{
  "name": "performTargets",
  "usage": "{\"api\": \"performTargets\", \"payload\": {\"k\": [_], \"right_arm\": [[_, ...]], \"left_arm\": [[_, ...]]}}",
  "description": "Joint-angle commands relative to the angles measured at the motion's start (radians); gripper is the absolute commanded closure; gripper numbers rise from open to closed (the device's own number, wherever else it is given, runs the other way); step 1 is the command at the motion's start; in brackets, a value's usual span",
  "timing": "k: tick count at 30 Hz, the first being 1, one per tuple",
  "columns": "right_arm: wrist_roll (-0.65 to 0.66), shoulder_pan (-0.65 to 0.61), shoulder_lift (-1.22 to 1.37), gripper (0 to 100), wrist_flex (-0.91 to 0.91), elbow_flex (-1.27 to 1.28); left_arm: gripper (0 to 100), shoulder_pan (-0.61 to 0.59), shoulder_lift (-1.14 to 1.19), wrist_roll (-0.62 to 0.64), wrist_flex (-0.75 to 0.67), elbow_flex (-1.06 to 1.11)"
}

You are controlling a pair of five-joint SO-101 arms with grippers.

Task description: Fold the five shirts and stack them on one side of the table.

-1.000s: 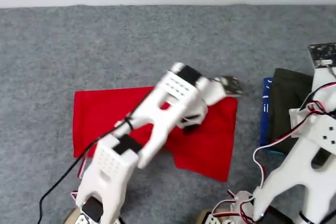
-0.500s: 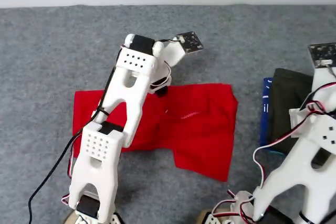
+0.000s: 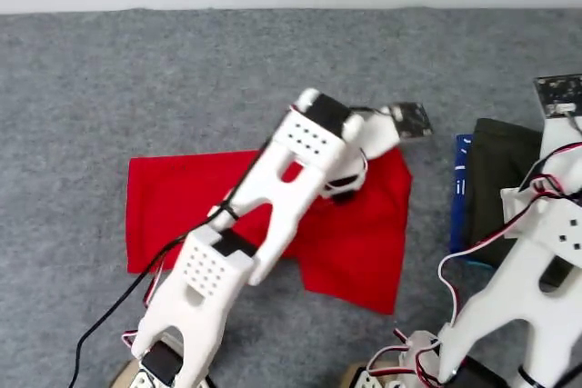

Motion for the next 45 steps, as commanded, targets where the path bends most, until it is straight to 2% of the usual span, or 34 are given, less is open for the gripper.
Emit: {"api": "performTargets", "payload": {"k": [1,8,11,14,18,23,32,36,41,45], "right_arm": [[-0.012,0.004,-0.025,98.3,0.038,-0.006],[-0.012,0.004,-0.019,98.3,0.038,-0.005],[-0.014,0.004,-0.019,98.3,0.038,-0.005],[-0.014,0.002,-0.019,98.3,0.036,-0.005],[-0.014,0.002,-0.019,98.3,0.036,-0.005],[-0.014,0.002,-0.025,98.3,0.036,-0.005],[-0.012,0.005,-0.028,98.3,0.038,-0.005],[-0.012,0.005,-0.028,98.3,0.038,-0.005],[-0.012,0.005,-0.028,98.3,0.038,-0.005],[-0.012,0.007,-0.028,98.3,0.038,-0.005]], "left_arm": [[82,-0.020,0.026,-0.051,0.009,0.002],[82,-0.219,0.103,-0.133,-0.150,-0.067],[82,-0.270,0.107,-0.137,-0.153,-0.160],[82,-0.281,0.106,-0.141,-0.092,-0.259],[82,-0.238,0.106,-0.135,0.031,-0.369],[82,-0.160,0.069,-0.084,0.028,-0.354],[82,0.021,0.075,0.005,0.002,-0.159],[82,0.094,0.121,0.080,-0.037,-0.202],[82,0.193,0.178,0.115,-0.035,-0.298],[82,0.219,0.227,0.135,-0.029,-0.390]]}}
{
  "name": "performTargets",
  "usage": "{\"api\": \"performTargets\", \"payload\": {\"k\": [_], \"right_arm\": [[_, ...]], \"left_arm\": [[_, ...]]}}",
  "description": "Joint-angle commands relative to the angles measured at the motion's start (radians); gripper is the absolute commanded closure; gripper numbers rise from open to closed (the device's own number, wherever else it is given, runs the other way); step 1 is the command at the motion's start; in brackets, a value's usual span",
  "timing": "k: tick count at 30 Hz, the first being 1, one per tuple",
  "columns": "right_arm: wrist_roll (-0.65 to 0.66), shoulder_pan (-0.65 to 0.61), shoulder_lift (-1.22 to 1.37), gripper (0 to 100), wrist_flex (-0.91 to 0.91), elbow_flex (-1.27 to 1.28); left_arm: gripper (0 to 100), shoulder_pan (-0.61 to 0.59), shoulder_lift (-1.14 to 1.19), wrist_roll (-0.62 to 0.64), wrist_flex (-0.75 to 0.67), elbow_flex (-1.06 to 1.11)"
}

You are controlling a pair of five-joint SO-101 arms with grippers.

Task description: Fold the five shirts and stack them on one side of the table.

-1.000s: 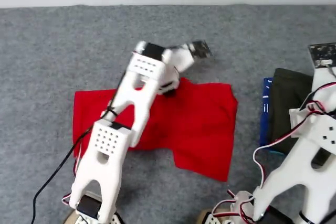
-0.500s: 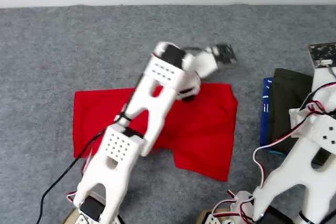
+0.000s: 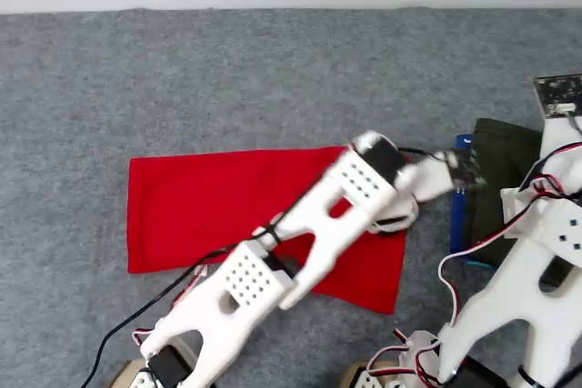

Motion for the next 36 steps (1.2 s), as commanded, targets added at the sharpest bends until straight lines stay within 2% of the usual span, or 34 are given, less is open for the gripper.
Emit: {"api": "performTargets", "payload": {"k": [1,5,9,15,22,28,36], "right_arm": [[-0.012,0.007,-0.028,98.3,0.038,-0.005],[-0.012,0.008,-0.028,98.3,0.038,-0.005],[-0.012,0.008,-0.028,98.3,0.038,-0.005],[-0.006,0.008,-0.028,98.3,0.038,-0.006],[-0.011,0.008,-0.028,98.3,0.038,-0.006],[-0.008,0.008,-0.025,98.3,0.038,-0.006],[-0.005,0.008,-0.027,98.3,0.038,-0.006]], "left_arm": [[82,0.009,0.003,0.018,0.002,-0.124],[82,-0.034,0.002,0.034,0.048,-0.214],[82,-0.087,-0.069,0.057,0.048,-0.156],[82,-0.058,-0.319,0.049,0.048,0.226],[78,0.075,-0.549,-0.011,0.023,0.673],[78,0.121,-0.534,-0.009,-0.097,0.812],[78,0.104,-0.381,0.026,-0.204,0.808]]}}
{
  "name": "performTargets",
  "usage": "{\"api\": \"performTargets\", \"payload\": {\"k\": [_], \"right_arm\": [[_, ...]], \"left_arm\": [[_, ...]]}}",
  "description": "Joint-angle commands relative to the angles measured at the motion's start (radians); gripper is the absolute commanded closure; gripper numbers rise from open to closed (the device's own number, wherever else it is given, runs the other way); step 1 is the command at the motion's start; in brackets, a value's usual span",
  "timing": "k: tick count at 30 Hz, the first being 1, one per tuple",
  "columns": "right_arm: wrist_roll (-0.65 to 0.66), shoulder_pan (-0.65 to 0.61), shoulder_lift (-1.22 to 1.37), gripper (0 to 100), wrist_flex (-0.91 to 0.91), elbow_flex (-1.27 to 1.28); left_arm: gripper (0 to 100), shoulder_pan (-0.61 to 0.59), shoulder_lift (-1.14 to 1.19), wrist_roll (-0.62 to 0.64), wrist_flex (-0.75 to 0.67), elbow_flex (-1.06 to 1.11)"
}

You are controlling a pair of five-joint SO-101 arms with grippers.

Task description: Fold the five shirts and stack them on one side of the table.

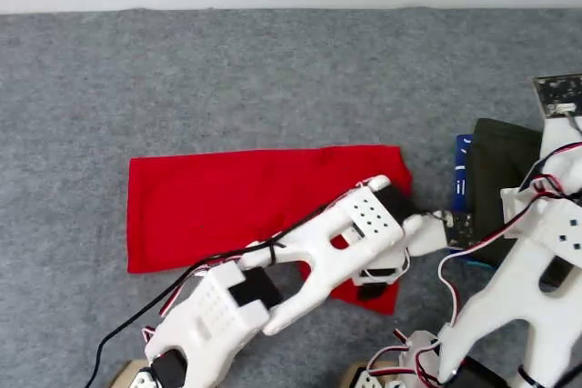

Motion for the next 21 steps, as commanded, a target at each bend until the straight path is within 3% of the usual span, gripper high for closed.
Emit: {"api": "performTargets", "payload": {"k": [1,6,12,21], "right_arm": [[-0.005,0.008,-0.027,98.3,0.038,-0.006],[-0.005,0.008,-0.025,98.3,0.038,-0.006],[-0.005,0.008,-0.027,98.3,0.038,-0.006],[-0.006,0.008,-0.027,98.3,0.038,-0.006]], "left_arm": [[78,-0.005,0.012,0.012,-0.025,-0.015],[79,0.008,0.049,0.017,0.006,-0.050],[99,0.012,0.058,0.012,0.000,-0.050],[99,-0.006,-0.081,0.012,0.112,-0.130]]}}
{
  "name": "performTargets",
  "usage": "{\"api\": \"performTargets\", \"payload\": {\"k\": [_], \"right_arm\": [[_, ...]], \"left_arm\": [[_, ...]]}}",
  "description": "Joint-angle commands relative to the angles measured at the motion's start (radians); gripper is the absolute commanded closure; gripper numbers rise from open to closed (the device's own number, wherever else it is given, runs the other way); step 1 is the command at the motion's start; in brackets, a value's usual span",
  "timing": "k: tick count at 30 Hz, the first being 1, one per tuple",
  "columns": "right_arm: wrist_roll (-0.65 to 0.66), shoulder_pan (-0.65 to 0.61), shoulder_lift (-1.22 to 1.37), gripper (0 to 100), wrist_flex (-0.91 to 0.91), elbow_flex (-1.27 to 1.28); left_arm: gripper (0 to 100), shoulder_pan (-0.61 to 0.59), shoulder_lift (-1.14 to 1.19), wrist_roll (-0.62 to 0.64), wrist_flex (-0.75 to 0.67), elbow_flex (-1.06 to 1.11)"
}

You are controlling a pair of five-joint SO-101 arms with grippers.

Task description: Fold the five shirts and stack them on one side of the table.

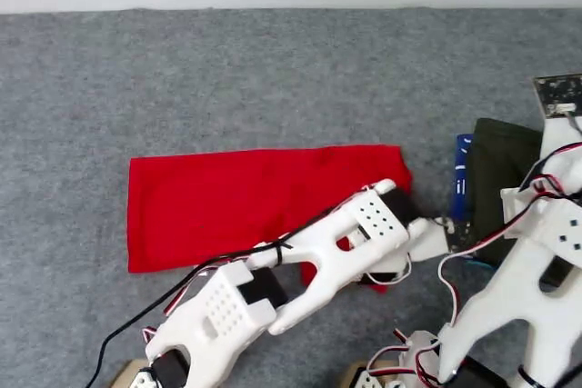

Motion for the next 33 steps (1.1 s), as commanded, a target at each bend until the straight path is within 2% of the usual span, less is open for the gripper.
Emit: {"api": "performTargets", "payload": {"k": [1,8,17,22,28,33], "right_arm": [[-0.006,0.008,-0.027,98.3,0.038,-0.006],[-0.011,0.005,-0.025,98.3,0.038,-0.006],[-0.011,0.004,-0.027,98.3,0.038,-0.005],[-0.011,0.004,-0.021,98.3,0.038,-0.005],[-0.011,0.004,-0.024,98.3,0.038,-0.005],[-0.011,0.004,-0.024,98.3,0.038,-0.005]], "left_arm": [[99,-0.021,-0.126,0.000,0.028,-0.067],[98,-0.109,-0.143,-0.009,-0.018,-0.070],[98,-0.229,-0.138,-0.110,-0.150,-0.068],[98,-0.259,-0.055,-0.190,-0.186,-0.076],[83,-0.310,-0.014,-0.193,-0.190,-0.082],[82,-0.368,-0.003,-0.221,-0.187,-0.183]]}}
